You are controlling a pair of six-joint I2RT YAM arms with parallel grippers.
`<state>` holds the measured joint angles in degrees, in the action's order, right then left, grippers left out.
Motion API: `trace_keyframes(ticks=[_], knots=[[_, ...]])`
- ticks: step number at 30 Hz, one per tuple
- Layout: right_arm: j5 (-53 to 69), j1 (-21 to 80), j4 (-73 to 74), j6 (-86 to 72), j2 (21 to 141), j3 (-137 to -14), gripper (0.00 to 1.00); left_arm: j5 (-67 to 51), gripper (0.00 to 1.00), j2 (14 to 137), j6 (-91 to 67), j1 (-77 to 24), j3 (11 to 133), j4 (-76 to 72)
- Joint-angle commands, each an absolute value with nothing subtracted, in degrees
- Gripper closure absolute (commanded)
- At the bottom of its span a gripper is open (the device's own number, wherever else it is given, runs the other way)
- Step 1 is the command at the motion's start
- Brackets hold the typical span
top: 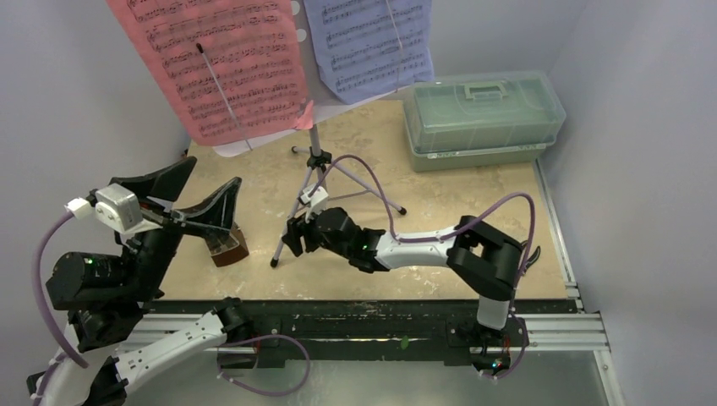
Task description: Set up the instrument practice props
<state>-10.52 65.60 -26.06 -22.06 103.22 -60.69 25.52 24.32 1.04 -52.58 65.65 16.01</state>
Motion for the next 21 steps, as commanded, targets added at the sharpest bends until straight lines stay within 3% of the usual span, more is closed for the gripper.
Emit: trace_keyframes(ticks=[1,4,8,14,21], knots=[[-13.51,66.52,-27.71,-28.32,107.29,-66.25,0.34,25.16,0.03,23.35,0.44,-52.73,67.51,17.63],[-11.03,66.53,-27.74,-30.21,110.73,-68.08,0.4,24.19,0.03,23.58,0.44,-52.73,67.89,18.77],[-10.97,66.62,-27.3,-32.73,114.66,-70.57,0.63,23.73,0.02,23.82,0.44,-52.74,67.7,20.46],[-15.7,66.62,-28.98,-34.09,117.15,-70.87,0.63,22.59,0.02,23.75,0.44,-52.73,67.54,21.07],[-17.66,66.45,-28.37,-38.15,120.49,-73.53,0.81,22.66,0.03,23.77,0.69,-52.73,66.99,21.01]])
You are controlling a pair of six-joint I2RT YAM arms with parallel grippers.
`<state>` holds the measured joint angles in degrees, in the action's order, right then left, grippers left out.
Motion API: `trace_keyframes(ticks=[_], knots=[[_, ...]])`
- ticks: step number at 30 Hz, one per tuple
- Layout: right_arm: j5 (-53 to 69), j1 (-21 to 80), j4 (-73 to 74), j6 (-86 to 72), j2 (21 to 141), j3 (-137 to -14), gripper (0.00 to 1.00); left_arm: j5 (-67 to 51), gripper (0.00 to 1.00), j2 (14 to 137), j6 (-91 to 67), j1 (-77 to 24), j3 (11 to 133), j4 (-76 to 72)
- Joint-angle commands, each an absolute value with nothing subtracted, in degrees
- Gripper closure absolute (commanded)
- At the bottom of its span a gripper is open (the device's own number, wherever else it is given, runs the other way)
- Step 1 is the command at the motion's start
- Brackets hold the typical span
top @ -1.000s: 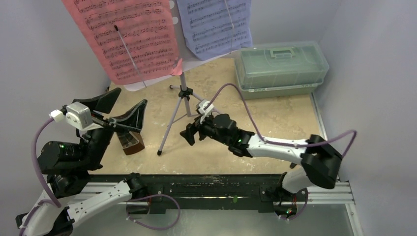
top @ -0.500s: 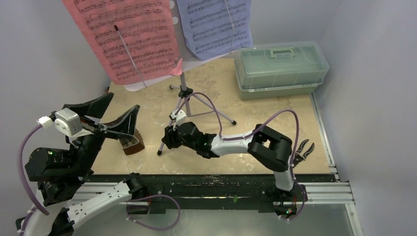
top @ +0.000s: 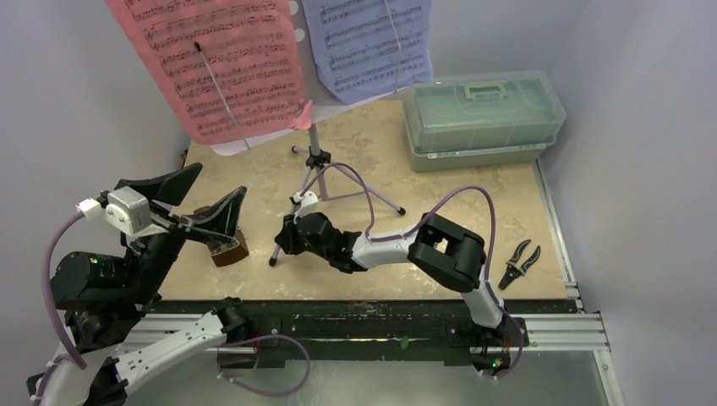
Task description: Set up the instrument practice props
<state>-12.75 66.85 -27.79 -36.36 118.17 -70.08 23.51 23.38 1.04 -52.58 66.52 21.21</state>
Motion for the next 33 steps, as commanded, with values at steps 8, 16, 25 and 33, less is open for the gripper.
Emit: trace_keyframes(ticks=[8,16,25,33], knots=[[-21.0,64.61,-30.18,-44.2,126.93,-79.12,0.88,22.85,0.02,23.82,0.44,-52.73,66.01,21.33],[-23.88,62.23,-29.88,-45.2,134.02,-89.18,0.89,23.42,0.02,23.55,0.64,-52.75,66.44,22.03],[-24.16,59.32,-26.92,-43.91,142.85,-102.93,0.86,23.78,0.02,23.06,0.88,-52.73,66.63,23.09],[-23.44,58.17,-24.22,-41.76,149.38,-115.13,0.8,24.6,0.02,22.64,0.65,-52.73,67.18,23.55]])
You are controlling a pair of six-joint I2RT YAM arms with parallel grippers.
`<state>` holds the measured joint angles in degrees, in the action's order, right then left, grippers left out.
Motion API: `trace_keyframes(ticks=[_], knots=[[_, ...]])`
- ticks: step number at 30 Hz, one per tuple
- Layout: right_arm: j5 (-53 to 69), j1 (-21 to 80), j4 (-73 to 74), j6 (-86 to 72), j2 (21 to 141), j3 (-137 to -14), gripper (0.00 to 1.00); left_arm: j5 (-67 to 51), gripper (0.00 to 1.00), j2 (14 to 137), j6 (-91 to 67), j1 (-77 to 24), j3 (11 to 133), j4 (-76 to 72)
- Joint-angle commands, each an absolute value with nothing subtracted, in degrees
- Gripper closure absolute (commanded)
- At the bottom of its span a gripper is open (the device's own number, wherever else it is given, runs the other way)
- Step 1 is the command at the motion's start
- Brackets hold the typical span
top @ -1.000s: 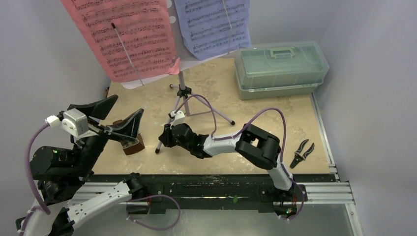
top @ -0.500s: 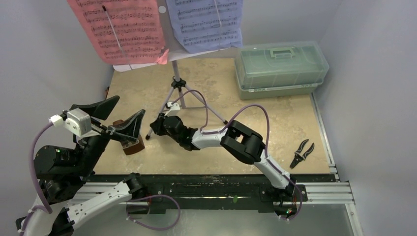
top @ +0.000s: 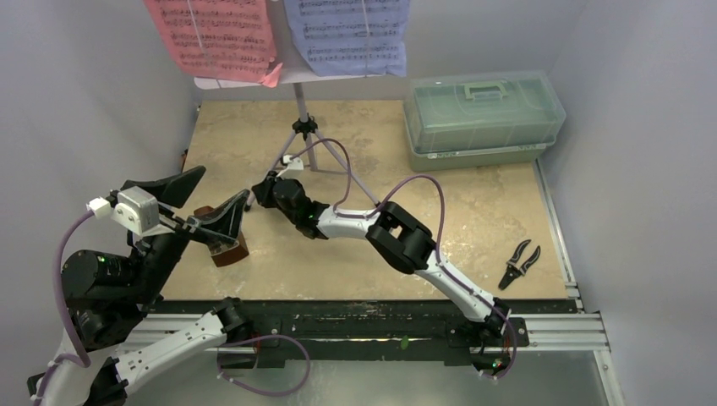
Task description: Set up the instrument practice props
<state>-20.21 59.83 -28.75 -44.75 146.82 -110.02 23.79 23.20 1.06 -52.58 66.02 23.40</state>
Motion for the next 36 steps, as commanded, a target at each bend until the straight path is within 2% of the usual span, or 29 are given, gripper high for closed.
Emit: trace_keyframes(ticks=[1,6,12,16,23,28,33,36], knots=[[-23.6,58.12,-24.3,-41.32,149.94,-116.0,0.78,24.73,0.02,22.55,0.62,-52.73,67.23,23.55],[-18.72,56.87,-24.34,-39.66,152.51,-119.58,0.69,25.66,0.01,22.51,1.0,-52.73,67.29,23.18],[-12.08,56.35,-26.05,-33.99,145.69,-113.38,0.4,25.71,0.0,23.76,2.24,-52.73,68.97,23.18],[-8.59,56.3,-25.27,-28.29,139.02,-108.17,0.26,25.11,0.01,23.76,1.89,-52.73,67.93,22.29],[-7.74,59.03,-20.02,-24.43,127.34,-99.29,0.12,25.76,0.01,23.34,0.95,-52.73,67.29,21.61],[-8.32,63.19,-18.33,-26.15,123.31,-97.91,0.01,28.29,0.0,23.3,1.22,-52.73,69.89,20.79],[-10.09,67.63,-15.13,-29.6,124.62,-104.29,0.01,27.9,0.0,23.45,0.44,-52.73,74.74,21.4],[-16.74,70.6,-12.46,-28.47,126.97,-109.58,0.01,28.3,0.0,22.86,0.48,-52.73,75.44,22.26]])
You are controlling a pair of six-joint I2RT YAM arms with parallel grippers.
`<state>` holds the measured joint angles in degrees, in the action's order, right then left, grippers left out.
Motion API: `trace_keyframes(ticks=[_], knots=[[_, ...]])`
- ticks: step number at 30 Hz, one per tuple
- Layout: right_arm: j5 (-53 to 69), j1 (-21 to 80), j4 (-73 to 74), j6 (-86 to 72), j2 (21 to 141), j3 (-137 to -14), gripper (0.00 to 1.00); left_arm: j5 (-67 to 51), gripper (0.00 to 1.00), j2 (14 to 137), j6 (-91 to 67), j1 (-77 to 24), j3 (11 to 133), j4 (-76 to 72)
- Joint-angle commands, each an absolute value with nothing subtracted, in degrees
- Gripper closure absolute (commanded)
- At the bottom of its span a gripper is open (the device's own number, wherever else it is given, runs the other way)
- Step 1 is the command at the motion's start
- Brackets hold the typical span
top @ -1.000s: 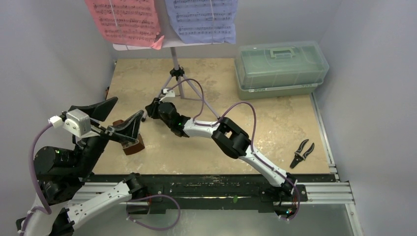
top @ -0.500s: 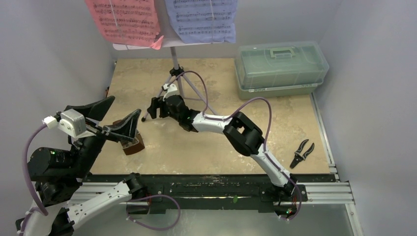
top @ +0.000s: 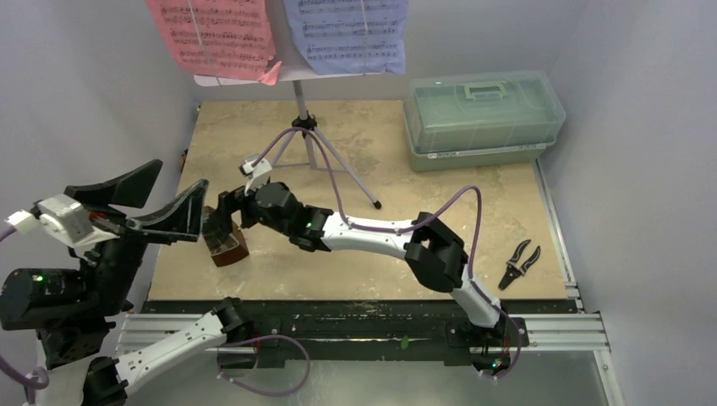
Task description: Set up the instrument practice props
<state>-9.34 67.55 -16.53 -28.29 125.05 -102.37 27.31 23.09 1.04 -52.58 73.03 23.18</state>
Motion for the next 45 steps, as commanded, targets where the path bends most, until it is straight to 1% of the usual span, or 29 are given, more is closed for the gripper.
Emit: trace_keyframes(ticks=[1,3,6,9,16,18,20,22,25,27,29,32,34,36,38,42,45], knots=[[-19.47,71.38,-9.9,-28.06,128.43,-112.96,0.01,28.87,0.0,22.59,-1.21,-52.73,75.37,22.36],[-23.77,72.71,-5.83,-27.27,131.64,-119.2,0.01,29.34,0.0,21.89,-2.51,-52.73,75.17,22.79],[-29.1,74.53,-6.12,-23.26,136.49,-124.35,0.01,28.94,0.0,20.85,-3.91,-52.73,74.14,22.88],[-34.31,75.31,-2.93,-18.4,142.49,-132.68,0.01,28.55,0.0,20.65,-5.03,-52.73,73.81,23.01],[-36.42,75.41,-8.78,-10.02,146.33,-133.75,0.01,28.29,0.0,21.21,-5.52,-52.75,73.64,23.5],[-36.32,75.41,-10.59,-7.61,146.67,-133.07,0.06,28.3,0.0,21.41,-5.64,-52.73,73.06,23.11],[-36.16,75.34,-11.56,-7.16,145.77,-131.28,0.15,28.25,0.0,21.94,-5.93,-52.74,72.86,22.94],[-35.03,74.76,-14.56,-7.71,142.17,-124.77,0.26,28.34,0.0,22.66,-6.03,-52.74,72.75,23.36],[-30.23,73.3,-21.95,-8.53,134.59,-112.57,0.36,29.1,0.0,23.55,-6.15,-52.73,71.75,23.4],[-27.69,71.98,-23.71,-9.69,130.18,-106.38,0.45,29.72,0.0,24.29,-6.21,-52.78,70.94,23.13],[-25.12,69.68,-25.85,-12.03,125.26,-98.91,0.59,30.68,0.0,25.31,-6.25,-52.78,70.09,22.97],[-17.6,63.76,-28.17,-20.7,116.08,-86.31,0.84,31.53,0.0,27.32,-6.33,-52.76,68.18,22.27],[-10.64,58.91,-29.27,-25.69,110.77,-78.17,0.95,32.42,0.0,29.61,-6.33,-52.78,66.55,21.68],[-2.4,54.19,-33.07,-27.86,105.24,-68.02,1.0,34.06,0.0,31.82,-7.0,-52.75,64.18,20.84],[4.05,50.08,-37.98,-28.73,99.86,-59.2,1.0,35.54,0.0,34.68,-8.45,-52.77,61.71,20.06],[10.13,44.88,-39.02,-27.47,90.73,-47.27,1.0,36.62,0.0,41.38,-14.43,-52.73,56.89,19.24],[12.92,41.6,-39.27,-27.66,84.93,-40.16,1.0,33.55,0.0,47.19,-20.04,-52.63,53.26,19.52]])
